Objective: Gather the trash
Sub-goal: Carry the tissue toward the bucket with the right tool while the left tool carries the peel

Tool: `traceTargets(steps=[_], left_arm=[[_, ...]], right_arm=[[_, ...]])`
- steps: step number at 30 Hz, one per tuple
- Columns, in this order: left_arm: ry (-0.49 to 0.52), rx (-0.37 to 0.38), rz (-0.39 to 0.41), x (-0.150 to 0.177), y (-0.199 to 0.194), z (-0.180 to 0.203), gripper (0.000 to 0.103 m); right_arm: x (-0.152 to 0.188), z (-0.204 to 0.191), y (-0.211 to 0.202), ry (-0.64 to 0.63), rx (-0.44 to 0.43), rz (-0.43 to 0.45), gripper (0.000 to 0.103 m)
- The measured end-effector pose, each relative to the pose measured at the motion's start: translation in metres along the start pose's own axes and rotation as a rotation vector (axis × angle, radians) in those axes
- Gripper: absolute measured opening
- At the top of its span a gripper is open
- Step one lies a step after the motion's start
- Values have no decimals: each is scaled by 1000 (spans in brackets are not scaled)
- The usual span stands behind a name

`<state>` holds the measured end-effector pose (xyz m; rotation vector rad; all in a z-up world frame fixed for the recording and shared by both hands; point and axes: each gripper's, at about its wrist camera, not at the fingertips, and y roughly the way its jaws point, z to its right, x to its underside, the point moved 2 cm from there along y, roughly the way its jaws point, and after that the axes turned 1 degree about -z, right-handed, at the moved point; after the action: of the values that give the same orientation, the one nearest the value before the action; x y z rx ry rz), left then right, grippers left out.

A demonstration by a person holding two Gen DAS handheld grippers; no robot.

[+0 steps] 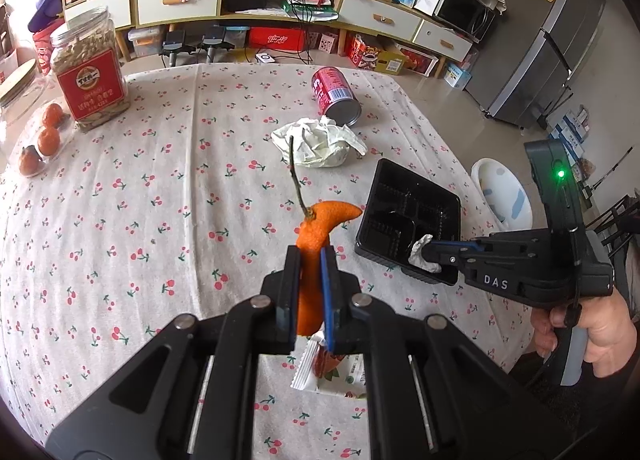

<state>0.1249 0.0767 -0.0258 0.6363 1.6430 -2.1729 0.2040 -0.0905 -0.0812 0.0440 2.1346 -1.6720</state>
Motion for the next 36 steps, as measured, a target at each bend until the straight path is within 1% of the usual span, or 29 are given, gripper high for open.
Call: traceTargets(steps=[11,18,25,30,36], left_arm=[[12,10,18,-2,-4,12,11],[44,26,33,-8,-4,33,11],[116,32,27,-18,8,74,11],[161,57,13,-27,24,111,11],[217,105,-26,-35,51,166,11]], right_arm=[[-3,10,-49,36,-57,125,5],[-4,41,-74,106,-66,186,5],[2,87,-92,195,-48,230,5],[11,126,-104,271,-37,251,5],[26,181,-117,370,-8,273,5]])
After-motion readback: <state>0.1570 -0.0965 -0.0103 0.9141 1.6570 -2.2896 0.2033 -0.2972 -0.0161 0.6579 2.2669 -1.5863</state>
